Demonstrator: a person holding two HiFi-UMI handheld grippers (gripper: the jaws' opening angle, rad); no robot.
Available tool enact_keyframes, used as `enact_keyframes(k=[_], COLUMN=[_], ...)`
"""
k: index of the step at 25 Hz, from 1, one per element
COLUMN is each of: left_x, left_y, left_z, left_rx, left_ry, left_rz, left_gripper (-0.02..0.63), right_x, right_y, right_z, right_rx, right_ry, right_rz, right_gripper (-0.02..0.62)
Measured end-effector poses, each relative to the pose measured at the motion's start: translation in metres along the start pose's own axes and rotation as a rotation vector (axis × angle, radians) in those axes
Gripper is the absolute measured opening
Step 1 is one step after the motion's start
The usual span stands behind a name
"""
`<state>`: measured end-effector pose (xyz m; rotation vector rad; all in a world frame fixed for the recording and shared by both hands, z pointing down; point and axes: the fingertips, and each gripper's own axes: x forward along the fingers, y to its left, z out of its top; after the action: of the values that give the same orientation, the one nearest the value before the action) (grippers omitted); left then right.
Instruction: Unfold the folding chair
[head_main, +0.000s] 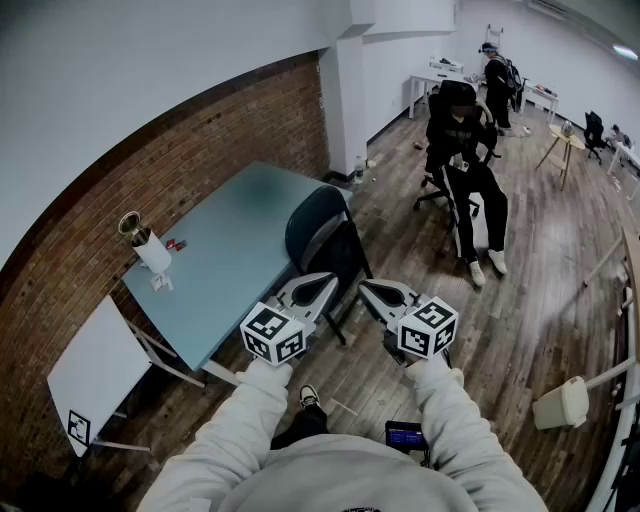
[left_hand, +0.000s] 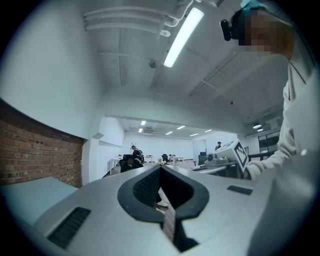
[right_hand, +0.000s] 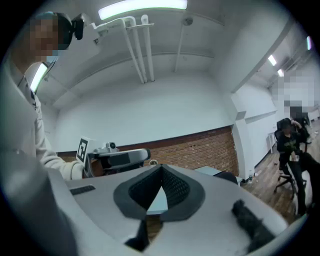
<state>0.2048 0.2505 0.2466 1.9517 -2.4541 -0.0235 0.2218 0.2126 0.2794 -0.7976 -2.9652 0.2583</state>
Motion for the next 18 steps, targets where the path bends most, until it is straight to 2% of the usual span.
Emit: enact_keyframes(k=[3, 5, 8, 11, 15, 18], left_x=[0.013, 0.019, 0.035, 0.059, 0.099, 0.139], left_y=[0.020, 0.037, 0.076, 0.123, 0.207, 0.293], left_z=[-0.010, -0.011, -0.006, -0.007, -0.017, -0.019], left_rx=[0.029, 0.020, 0.018, 0.057, 0.036, 0.089], left_ry=[0.009, -0.011, -0.048, -0.057, -0.076, -0.055], left_rz=[0.004, 0.005, 0.028, 0.026, -0.031, -0.052], left_gripper=[-0.002, -0.002, -0.002, -0.002, -0.002, -0.002], right_x=[0.012, 0.024, 0.050, 0.087, 0.160, 0.237], right_y=[-0.023, -0.036, -0.061, -0.098, -0.158, -0.224], right_z=[-0.009, -0.014, -0.021, -0.025, -0.022, -0.014], right_rx=[0.007, 0.012, 0.005, 0.015, -0.023, -0.034], right_ry=[-0.016, -0.012, 0.031, 0.047, 0.029, -0.002], right_rz=[-0.043, -0.044, -0.021, -0.050, -0.080, -0.146], right_gripper=[0.005, 0.005, 0.005, 0.005, 0.006, 0.006])
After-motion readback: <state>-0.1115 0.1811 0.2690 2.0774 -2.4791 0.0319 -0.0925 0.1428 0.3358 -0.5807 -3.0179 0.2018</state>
